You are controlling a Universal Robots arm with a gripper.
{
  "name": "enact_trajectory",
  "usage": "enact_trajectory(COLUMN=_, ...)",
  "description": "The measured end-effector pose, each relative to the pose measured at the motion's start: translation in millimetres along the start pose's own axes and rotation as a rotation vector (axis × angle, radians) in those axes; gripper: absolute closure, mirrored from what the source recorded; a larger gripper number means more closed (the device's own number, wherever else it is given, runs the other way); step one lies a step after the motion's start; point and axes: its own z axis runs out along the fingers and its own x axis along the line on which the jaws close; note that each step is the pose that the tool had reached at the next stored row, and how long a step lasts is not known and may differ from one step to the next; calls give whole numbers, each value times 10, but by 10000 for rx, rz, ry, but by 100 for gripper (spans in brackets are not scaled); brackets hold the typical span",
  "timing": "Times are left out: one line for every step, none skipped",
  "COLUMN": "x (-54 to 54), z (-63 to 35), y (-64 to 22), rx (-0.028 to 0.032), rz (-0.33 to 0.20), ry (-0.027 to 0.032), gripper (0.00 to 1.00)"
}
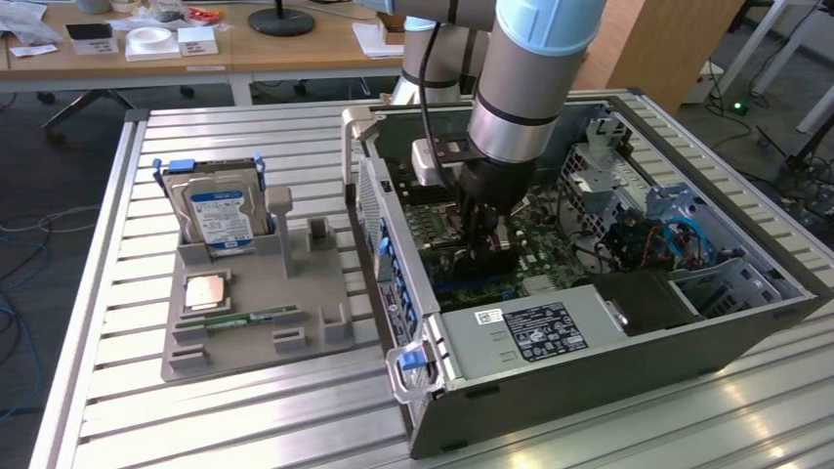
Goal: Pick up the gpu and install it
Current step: 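Insert the gpu into the slot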
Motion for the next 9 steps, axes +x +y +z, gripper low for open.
enact_trajectory(x=0, z=0, y=0, rx=0, rz=1, ry=0, gripper=73)
enact_trajectory(x=0, z=1, y=0, rx=0, rz=1, ry=-1, gripper=73)
enact_trajectory(x=-1, z=1, y=0, rx=1, rz=0, ry=-2, gripper=73)
enact_trajectory(x=0, z=1, y=0, rx=1, rz=1, ry=-2, gripper=73)
enact_trajectory(x=-1, z=1, y=0, rx=1, rz=1, ry=-3, gripper=73)
enact_trajectory(x=-1, z=1, y=0, rx=1, rz=1, ry=-3, gripper=73)
enact_trajectory(x=-1, z=1, y=0, rx=1, rz=1, ry=-3, gripper=73)
enact_trajectory(x=-1, z=1, y=0, rx=1, rz=1, ry=-3, gripper=73)
enact_trajectory(x=-1, z=1, y=0, rx=1, rz=1, ry=-3, gripper=73)
